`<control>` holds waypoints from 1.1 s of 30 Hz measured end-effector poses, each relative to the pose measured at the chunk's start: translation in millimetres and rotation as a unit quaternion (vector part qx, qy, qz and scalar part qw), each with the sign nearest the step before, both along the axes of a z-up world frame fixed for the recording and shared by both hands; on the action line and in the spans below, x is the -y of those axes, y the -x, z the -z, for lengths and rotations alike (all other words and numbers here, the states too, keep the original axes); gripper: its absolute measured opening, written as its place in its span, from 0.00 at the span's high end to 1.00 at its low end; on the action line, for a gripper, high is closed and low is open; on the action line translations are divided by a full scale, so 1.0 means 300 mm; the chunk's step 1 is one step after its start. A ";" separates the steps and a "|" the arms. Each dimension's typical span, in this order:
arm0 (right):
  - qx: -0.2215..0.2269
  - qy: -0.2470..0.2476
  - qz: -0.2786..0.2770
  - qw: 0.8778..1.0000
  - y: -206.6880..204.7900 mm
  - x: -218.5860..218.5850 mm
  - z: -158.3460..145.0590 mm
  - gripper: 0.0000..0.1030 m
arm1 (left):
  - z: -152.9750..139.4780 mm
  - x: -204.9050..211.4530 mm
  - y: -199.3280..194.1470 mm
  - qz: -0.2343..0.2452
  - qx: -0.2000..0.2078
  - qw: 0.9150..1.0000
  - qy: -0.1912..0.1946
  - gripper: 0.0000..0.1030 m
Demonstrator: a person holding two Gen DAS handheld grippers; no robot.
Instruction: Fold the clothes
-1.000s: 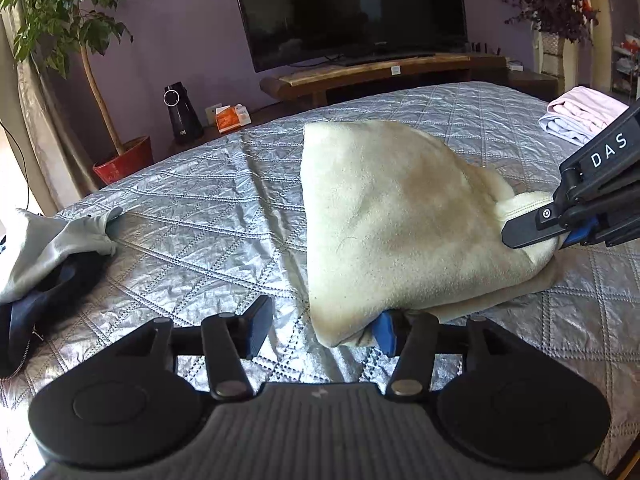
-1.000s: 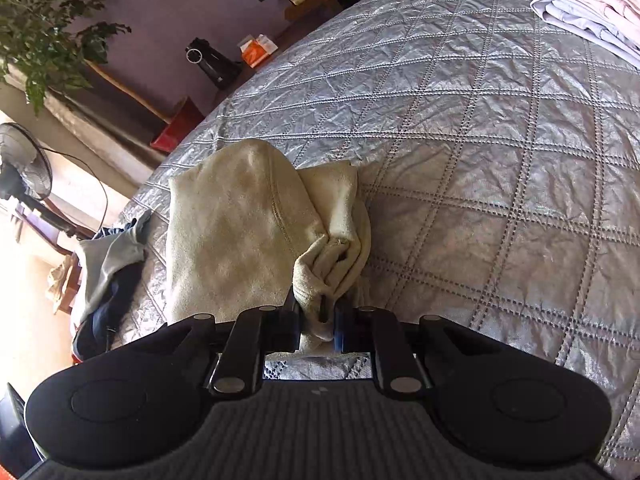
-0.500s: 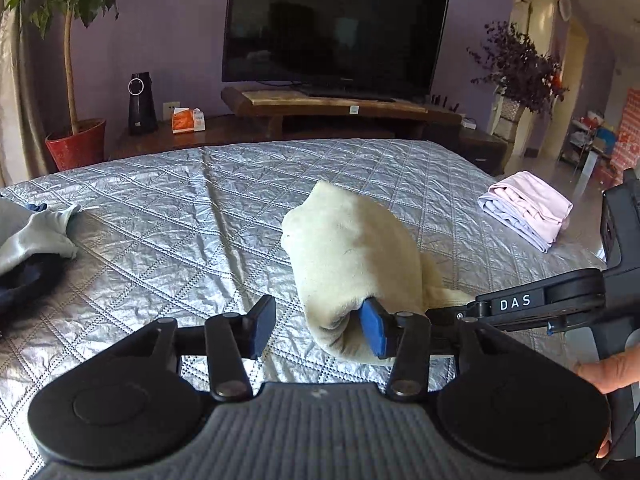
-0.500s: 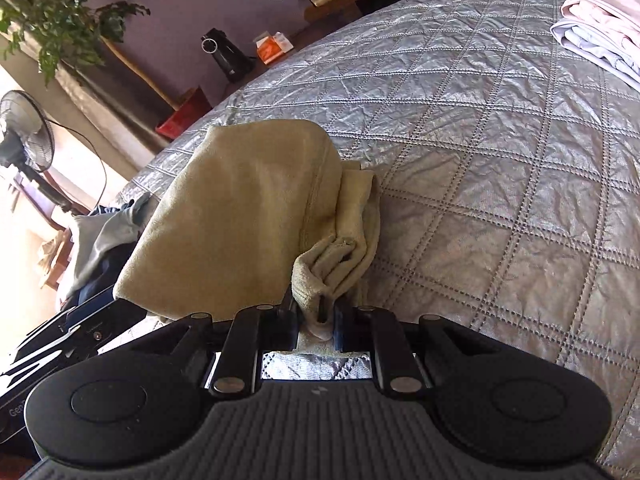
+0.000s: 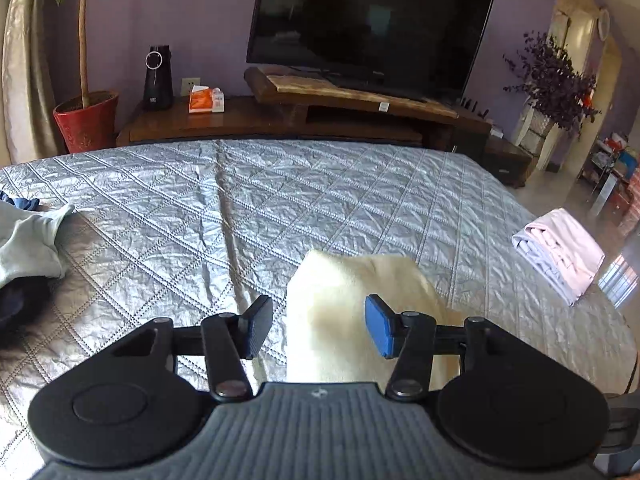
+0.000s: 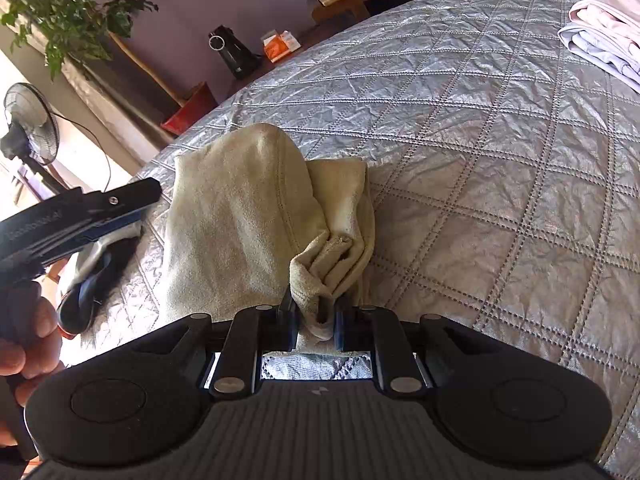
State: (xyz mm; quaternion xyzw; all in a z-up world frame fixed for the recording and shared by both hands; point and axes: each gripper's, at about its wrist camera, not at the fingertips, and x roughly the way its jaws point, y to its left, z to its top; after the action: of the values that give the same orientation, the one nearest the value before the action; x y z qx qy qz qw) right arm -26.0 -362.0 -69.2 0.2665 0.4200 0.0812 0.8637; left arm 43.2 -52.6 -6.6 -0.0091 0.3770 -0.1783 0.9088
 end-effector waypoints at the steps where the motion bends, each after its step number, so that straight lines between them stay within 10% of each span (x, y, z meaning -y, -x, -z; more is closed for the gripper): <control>1: 0.000 -0.001 0.000 1.000 -0.001 0.001 0.001 0.81 | 0.038 -0.001 -0.016 -0.010 -0.013 1.000 0.004 0.49; 7: 0.002 0.000 0.002 1.000 0.002 0.009 -0.010 0.81 | 0.162 0.039 -0.028 -0.028 -0.011 0.999 -0.036 0.33; 16: 0.165 0.131 -0.046 0.976 -0.050 -0.074 -0.263 0.68 | 0.174 0.015 -0.014 -0.012 -0.009 1.000 -0.016 0.30; 20: 0.153 0.126 -0.098 0.975 -0.175 -0.117 -0.266 0.44 | 0.175 0.024 -0.004 -0.009 0.003 1.000 -0.027 0.29; 27: 0.038 0.064 -0.086 0.993 -0.269 -0.064 -0.042 0.83 | 0.181 0.002 -0.008 -0.004 0.017 0.999 -0.030 0.21; 33: 0.038 0.064 -0.086 0.994 -0.255 -0.057 -0.018 0.92 | 0.149 -0.073 -0.060 -0.033 0.006 0.999 0.016 0.22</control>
State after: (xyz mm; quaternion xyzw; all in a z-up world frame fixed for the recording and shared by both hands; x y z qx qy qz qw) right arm 50.4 -345.0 -63.7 0.1708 0.4127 0.1379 0.8840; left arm 61.2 -30.8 -51.3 -0.0355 0.3682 -0.1542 0.9162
